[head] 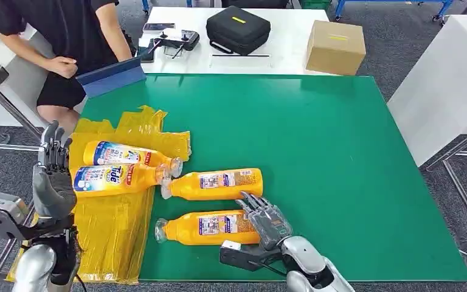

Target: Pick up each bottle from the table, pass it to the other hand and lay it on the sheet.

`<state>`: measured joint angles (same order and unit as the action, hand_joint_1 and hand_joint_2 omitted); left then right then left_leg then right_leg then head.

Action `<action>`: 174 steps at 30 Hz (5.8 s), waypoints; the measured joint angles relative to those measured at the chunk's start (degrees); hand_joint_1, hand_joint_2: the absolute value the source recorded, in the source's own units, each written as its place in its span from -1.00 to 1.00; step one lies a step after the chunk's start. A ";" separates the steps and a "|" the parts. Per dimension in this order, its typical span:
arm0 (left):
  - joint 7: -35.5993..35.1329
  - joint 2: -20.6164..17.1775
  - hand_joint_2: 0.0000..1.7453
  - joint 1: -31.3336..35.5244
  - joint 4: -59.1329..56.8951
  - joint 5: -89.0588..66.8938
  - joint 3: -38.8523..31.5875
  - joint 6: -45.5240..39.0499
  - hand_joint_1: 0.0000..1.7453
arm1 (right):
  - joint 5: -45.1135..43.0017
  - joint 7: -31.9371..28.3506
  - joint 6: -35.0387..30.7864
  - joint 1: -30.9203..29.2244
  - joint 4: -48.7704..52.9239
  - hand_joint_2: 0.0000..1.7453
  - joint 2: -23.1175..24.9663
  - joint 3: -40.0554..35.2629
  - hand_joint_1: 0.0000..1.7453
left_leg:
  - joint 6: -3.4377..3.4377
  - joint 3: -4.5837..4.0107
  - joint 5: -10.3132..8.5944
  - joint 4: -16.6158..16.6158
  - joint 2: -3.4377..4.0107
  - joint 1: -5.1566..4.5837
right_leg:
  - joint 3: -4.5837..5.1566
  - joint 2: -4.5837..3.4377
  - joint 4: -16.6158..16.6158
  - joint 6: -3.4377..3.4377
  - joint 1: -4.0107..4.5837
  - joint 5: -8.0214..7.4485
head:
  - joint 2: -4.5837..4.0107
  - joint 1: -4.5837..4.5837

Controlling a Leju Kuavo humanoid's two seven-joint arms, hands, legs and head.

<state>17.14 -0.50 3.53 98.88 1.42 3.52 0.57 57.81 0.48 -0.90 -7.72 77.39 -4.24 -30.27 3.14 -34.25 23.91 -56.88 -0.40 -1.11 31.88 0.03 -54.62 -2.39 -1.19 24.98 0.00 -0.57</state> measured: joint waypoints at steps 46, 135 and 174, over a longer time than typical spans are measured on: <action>-0.15 0.24 -1.00 -3.47 2.19 2.14 -1.66 -2.49 -1.00 | 7.19 4.50 4.00 -6.23 -9.29 1.00 5.51 -10.58 1.00 | -0.53 1.05 0.27 0.03 0.18 0.38 | -0.75 -0.27 0.04 0.48 0.10 0.07 | 0.00 0.02; -4.90 4.79 1.00 -5.51 0.68 22.14 15.96 -0.74 -1.00 | -23.71 0.37 -2.25 -18.08 -0.15 1.00 16.04 -3.52 1.00 | -0.41 0.22 0.17 0.00 0.02 0.19 | -0.18 -0.08 -0.02 0.45 0.11 0.08 | 0.00 0.02; -14.06 7.74 1.00 2.43 -5.18 40.70 14.01 2.95 -1.00 | -23.65 3.15 -6.47 -22.50 -14.18 1.00 21.64 -11.67 1.00 | -0.34 0.12 0.11 -0.01 0.07 0.16 | -0.06 -0.09 -0.02 0.45 0.11 0.07 | 0.00 0.00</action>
<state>3.08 7.23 5.96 93.70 42.12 17.53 3.52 34.16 3.63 -7.37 -30.23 63.21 17.40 -41.94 2.80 -34.12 24.02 -56.89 -0.32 -0.94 31.82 -0.06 -54.64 -1.94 -1.08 25.05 0.00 -0.57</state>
